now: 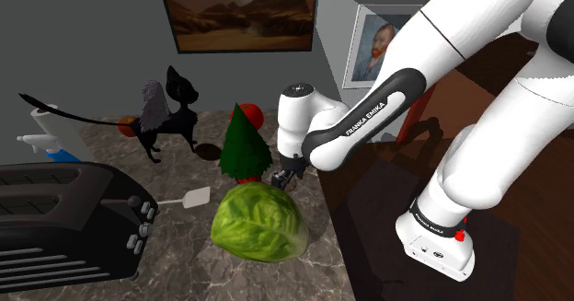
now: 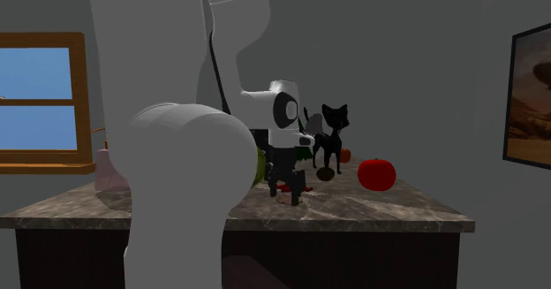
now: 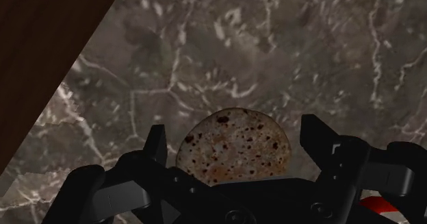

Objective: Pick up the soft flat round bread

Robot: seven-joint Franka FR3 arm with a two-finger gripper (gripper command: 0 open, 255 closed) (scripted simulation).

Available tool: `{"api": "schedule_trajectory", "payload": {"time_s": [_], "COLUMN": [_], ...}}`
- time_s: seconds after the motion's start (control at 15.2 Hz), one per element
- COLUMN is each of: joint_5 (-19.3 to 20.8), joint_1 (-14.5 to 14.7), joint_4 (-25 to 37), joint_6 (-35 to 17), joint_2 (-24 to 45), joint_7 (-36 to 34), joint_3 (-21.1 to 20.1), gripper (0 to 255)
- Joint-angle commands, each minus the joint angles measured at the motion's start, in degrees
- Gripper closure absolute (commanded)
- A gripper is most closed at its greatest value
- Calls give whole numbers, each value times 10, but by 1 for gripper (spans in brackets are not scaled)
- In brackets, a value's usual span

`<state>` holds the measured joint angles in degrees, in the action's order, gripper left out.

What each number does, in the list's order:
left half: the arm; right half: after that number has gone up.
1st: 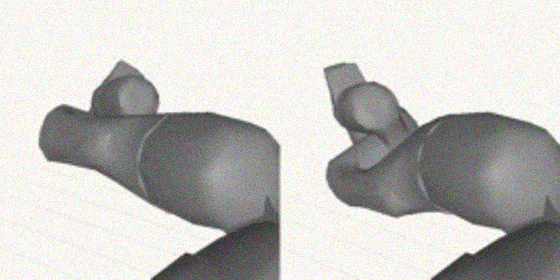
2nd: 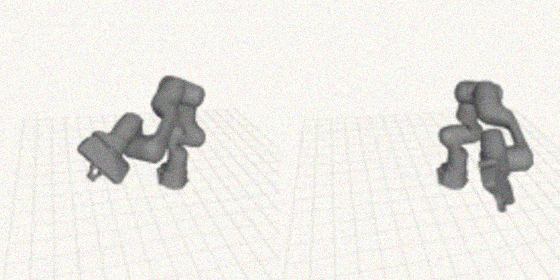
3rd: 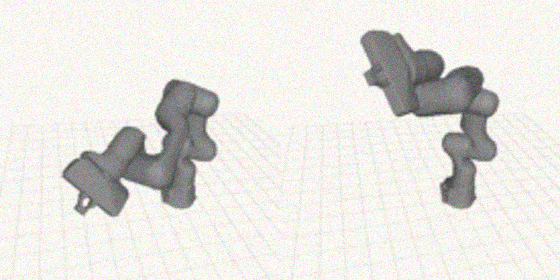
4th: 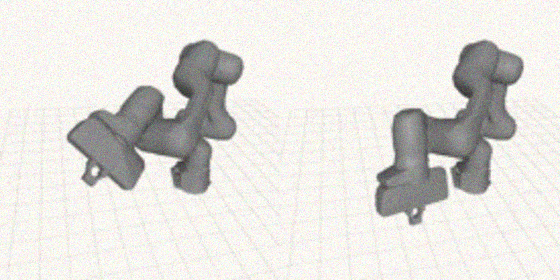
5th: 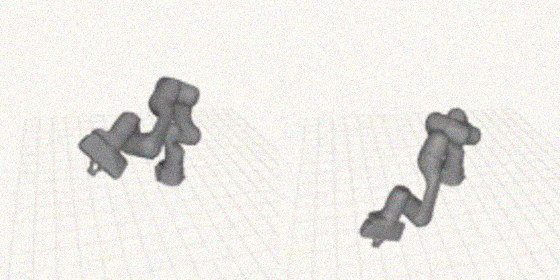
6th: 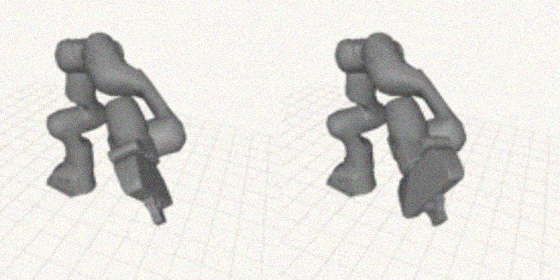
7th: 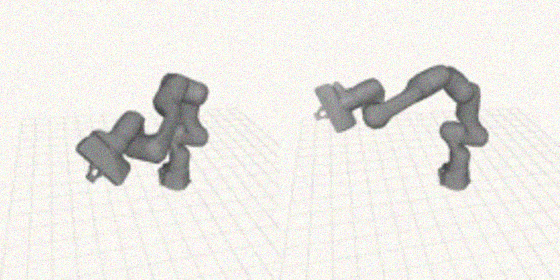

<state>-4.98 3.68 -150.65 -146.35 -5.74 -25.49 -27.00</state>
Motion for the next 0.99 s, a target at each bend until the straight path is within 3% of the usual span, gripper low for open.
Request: {"api": "schedule_trajectory", "payload": {"time_s": [0.0, 0.59, 0.92], "joint_5": [2, 2, -21], "joint_1": [-1, 0, 6], "joint_4": [0, 0, 10], "joint_6": [-4, -3, 44], "joint_2": [4, 3, -37], "joint_7": [-1, -2, 15], "joint_3": [0, -1, 5], "gripper": [255, 255, 255]}}
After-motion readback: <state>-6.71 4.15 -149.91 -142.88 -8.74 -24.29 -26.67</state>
